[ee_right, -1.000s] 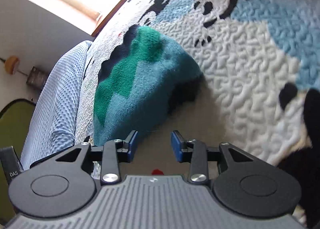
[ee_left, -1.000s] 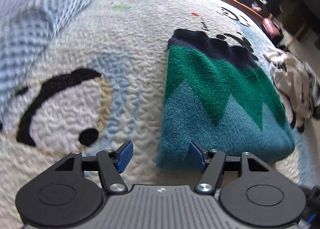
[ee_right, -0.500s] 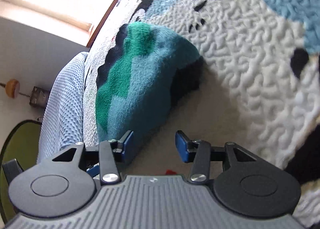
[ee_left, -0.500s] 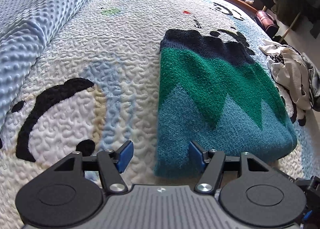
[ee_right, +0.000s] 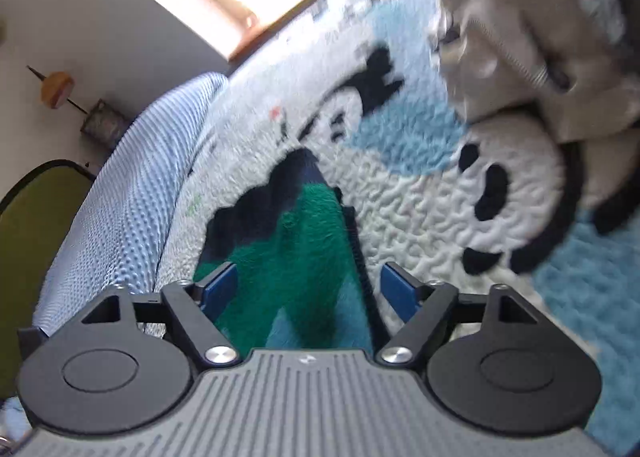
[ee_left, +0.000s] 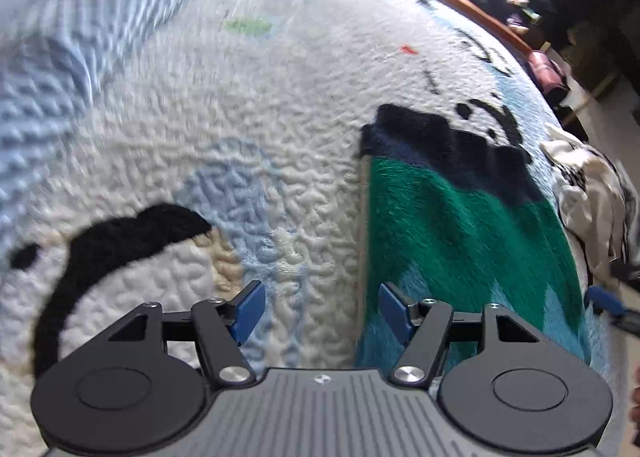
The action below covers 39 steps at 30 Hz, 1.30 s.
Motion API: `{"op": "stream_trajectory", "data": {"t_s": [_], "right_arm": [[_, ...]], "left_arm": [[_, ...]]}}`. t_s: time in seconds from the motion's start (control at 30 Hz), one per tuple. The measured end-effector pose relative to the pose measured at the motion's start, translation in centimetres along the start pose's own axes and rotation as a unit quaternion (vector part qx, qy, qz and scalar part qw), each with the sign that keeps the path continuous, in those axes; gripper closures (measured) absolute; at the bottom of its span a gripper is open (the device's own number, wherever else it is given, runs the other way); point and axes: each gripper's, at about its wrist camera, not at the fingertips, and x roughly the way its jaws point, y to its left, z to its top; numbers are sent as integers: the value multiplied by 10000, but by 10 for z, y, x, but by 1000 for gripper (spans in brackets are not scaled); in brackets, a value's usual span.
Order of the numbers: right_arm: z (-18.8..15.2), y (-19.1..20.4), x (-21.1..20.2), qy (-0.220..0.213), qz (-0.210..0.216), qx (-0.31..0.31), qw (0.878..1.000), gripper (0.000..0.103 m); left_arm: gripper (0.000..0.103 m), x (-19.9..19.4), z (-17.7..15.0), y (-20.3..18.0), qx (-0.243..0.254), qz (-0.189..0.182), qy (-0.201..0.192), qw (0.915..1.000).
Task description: Fold clothes
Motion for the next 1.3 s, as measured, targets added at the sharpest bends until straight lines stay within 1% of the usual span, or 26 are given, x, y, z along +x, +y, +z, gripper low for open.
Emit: {"op": "stream_trajectory", "data": {"t_s": [0.1, 0.23, 0.27, 0.3, 0.37, 0.43, 0.53, 0.6, 0.63, 0.73, 0.77, 0.83, 0.93, 0.97, 1.0, 1.03, 1.07, 1.1, 1.13, 1.17, 1.23, 1.27, 1.3], "right_arm": [[17, -25, 26, 378, 132, 288, 9988, 29], [25, -40, 52, 979, 505, 211, 9937, 27], [25, -43, 56, 1093, 585, 204, 9921, 27], [24, -45, 60, 1148, 699, 214, 9907, 26], [28, -52, 65, 1230, 946, 390, 9871, 26], [32, -58, 69, 1384, 1142, 491, 9825, 26], [37, -60, 73, 1678, 1305, 475, 9760, 27], [36, -58, 75, 1826, 1383, 375, 9727, 25], [36, -57, 78, 1910, 1460, 352, 9700, 24], [35, -53, 88, 2068, 1616, 413, 9641, 22], [35, -51, 93, 2103, 1668, 439, 9623, 22], [34, -41, 105, 2212, 1619, 283, 9613, 22], [34, -24, 115, 2283, 1438, 36, 9629, 24], [35, -23, 115, 2285, 1375, 31, 9638, 30], [36, -26, 114, 2310, 1288, 80, 9644, 43], [37, -29, 114, 2335, 1200, 130, 9648, 52], [38, -32, 113, 2361, 1122, 192, 9650, 62], [38, -40, 112, 2391, 1176, 423, 9629, 64], [36, -43, 111, 2375, 1226, 552, 9620, 64], [35, -41, 111, 2346, 1204, 494, 9633, 64], [32, -36, 111, 2290, 1155, 374, 9658, 63], [32, -34, 110, 2280, 1082, 267, 9673, 68], [32, -31, 110, 2269, 1007, 157, 9686, 73]], "left_arm": [[38, 16, 10, 17, -404, -356, 147, 9984], [38, 37, 21, 34, -604, -956, 452, 9926], [37, 41, 23, 37, -651, -1082, 476, 9909], [36, 44, 25, 39, -722, -1263, 448, 9883], [36, 52, 29, 48, -1030, -1672, 482, 9793], [36, 60, 32, 53, -1192, -1983, 545, 9713], [36, 73, 36, 51, -1052, -2137, 666, 9689], [31, 79, 38, 56, -1244, -2380, 749, 9603], [31, 82, 38, 58, -1344, -2504, 790, 9555], [31, 90, 38, 60, -1371, -2730, 820, 9487], [31, 92, 39, 57, -1349, -2773, 828, 9477], [31, 98, 40, 48, -1269, -2860, 873, 9458], [32, 105, 42, 29, -973, -2779, 947, 9510], [34, 106, 43, 23, -886, -2682, 950, 9546], [41, 105, 44, 20, -822, -2606, 967, 9571], [47, 105, 44, 19, -810, -2507, 1003, 9594], [58, 105, 44, 19, -861, -2424, 1048, 9607], [62, 106, 43, 19, -917, -2454, 1089, 9589], [62, 106, 42, 16, -912, -2447, 1097, 9591], [62, 107, 41, 13, -904, -2436, 1102, 9593], [62, 113, 40, 6, -960, -2486, 1147, 9570], [63, 113, 40, 4, -914, -2437, 1131, 9589], [69, 113, 39, 0, -828, -2337, 1093, 9626]]}}
